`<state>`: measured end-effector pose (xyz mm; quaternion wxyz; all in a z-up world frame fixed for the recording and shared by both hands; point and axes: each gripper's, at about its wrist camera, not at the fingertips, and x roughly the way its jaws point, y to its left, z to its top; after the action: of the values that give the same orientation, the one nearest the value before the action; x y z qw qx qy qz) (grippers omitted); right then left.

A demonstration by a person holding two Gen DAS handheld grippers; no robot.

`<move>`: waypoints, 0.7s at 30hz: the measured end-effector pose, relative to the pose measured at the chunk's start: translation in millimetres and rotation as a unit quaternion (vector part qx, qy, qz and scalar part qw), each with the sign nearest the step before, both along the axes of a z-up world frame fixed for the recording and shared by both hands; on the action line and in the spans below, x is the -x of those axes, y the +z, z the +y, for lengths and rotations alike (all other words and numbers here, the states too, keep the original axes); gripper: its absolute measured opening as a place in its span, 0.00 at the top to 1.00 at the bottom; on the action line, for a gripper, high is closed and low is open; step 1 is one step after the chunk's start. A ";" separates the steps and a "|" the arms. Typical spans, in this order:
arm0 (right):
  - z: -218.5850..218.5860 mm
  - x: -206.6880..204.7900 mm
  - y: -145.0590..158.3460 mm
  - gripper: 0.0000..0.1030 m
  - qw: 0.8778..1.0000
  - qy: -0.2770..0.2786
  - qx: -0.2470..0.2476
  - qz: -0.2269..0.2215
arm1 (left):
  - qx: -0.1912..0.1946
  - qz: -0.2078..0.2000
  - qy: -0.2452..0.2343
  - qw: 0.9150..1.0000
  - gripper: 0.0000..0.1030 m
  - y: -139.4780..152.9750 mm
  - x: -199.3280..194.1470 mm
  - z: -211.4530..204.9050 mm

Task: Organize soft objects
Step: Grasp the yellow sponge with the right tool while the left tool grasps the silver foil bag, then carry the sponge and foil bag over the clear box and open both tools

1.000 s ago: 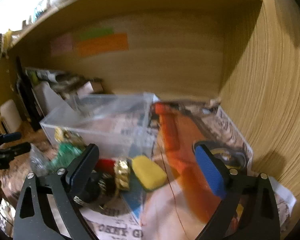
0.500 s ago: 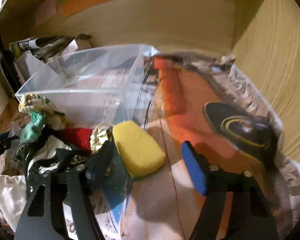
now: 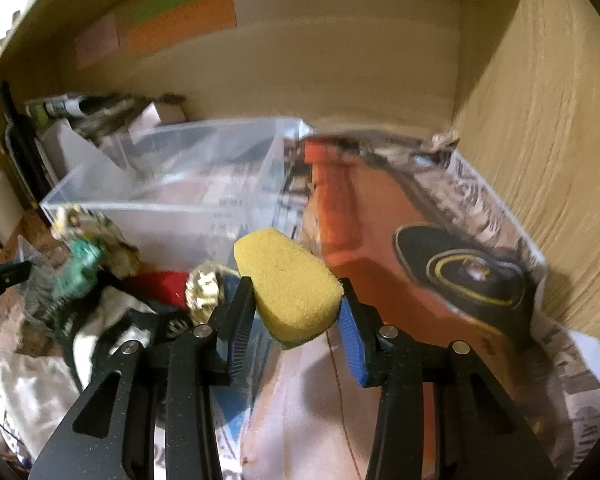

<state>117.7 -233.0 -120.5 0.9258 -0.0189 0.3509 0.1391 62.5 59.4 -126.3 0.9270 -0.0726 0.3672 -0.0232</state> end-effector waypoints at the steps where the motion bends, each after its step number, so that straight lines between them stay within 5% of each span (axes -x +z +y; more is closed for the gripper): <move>1: -1.1 2.7 5.3 0.64 1.000 -0.001 -0.003 -0.009 | -0.001 -0.006 0.002 1.000 0.84 4.0 0.1 1.2; 12: 9.4 16.1 55.5 0.64 0.996 0.015 -0.036 -0.086 | -0.015 -0.089 0.021 0.996 0.84 62.9 -4.2 7.4; 21: 32.3 0.4 73.6 0.64 0.992 0.042 -0.053 -0.107 | -0.028 -0.148 0.025 0.988 0.84 98.4 -30.6 2.7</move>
<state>117.3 -200.7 -46.8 0.9510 0.0004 0.2410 0.1937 93.1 62.1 -27.9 0.9732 -0.0514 0.2243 0.0001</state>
